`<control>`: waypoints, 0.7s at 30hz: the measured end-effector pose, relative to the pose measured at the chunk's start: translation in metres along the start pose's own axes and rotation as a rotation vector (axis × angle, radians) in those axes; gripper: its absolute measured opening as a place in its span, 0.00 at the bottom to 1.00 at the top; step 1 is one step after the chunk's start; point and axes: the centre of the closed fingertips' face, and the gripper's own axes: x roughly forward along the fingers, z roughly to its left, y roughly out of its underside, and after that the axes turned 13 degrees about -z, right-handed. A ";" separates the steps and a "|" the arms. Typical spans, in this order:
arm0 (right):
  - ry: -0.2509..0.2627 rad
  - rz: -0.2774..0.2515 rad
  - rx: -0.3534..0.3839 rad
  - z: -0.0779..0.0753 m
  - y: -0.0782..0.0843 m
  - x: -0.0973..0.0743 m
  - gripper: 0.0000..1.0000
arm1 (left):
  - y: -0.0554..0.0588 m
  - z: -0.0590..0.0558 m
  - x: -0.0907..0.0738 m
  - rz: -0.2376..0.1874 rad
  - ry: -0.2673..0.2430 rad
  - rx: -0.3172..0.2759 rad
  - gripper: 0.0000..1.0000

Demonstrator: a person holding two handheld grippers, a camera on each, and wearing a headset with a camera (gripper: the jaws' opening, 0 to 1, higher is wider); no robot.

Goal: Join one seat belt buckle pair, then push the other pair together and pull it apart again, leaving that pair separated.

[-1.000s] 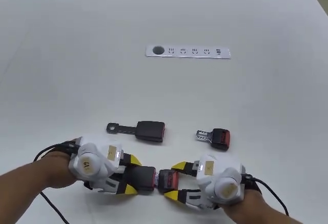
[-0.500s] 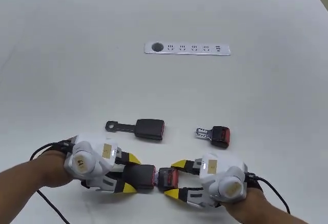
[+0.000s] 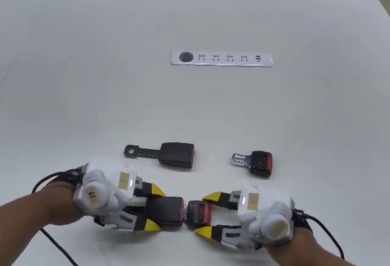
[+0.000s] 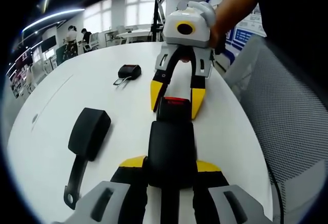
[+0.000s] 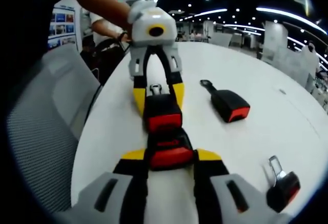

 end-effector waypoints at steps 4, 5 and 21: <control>0.000 -0.001 0.003 0.000 0.000 0.000 0.33 | 0.000 0.000 0.000 0.003 0.001 0.002 0.34; 0.001 -0.002 0.002 0.000 0.000 0.000 0.33 | 0.000 0.000 0.000 0.004 0.001 0.002 0.34; 0.002 0.032 -0.051 0.002 -0.009 0.007 0.53 | -0.003 -0.003 0.001 0.060 -0.016 -0.050 0.44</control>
